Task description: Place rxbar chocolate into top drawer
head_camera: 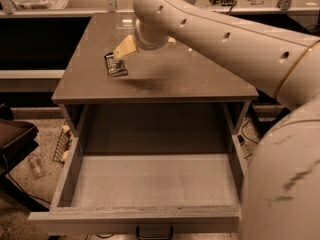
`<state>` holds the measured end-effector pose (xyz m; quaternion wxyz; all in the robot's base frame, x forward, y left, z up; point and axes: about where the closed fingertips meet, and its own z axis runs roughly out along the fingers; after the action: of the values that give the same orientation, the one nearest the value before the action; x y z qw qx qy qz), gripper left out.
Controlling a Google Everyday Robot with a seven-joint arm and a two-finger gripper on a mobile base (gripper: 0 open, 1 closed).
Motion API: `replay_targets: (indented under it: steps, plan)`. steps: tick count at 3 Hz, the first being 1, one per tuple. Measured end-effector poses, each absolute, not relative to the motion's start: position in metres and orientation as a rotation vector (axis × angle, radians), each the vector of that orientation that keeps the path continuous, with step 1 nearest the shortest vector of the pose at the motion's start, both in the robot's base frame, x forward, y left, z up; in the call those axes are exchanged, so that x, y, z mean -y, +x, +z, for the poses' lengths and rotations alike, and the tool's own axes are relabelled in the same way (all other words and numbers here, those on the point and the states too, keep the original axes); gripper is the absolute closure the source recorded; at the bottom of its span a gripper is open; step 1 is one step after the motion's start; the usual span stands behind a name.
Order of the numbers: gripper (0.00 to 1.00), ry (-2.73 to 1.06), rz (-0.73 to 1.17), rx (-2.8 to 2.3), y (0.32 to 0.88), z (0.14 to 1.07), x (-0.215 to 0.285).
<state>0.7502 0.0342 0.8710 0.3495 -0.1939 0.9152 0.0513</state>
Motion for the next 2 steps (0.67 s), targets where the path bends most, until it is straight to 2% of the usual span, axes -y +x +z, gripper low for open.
replay_targets:
  steps: [1, 2]
  plan:
    - [0.0, -0.544, 0.196, -2.362, 0.752, 0.873, -0.076]
    - [0.0, -0.56, 0.174, -2.381, 0.757, 0.861, -0.103]
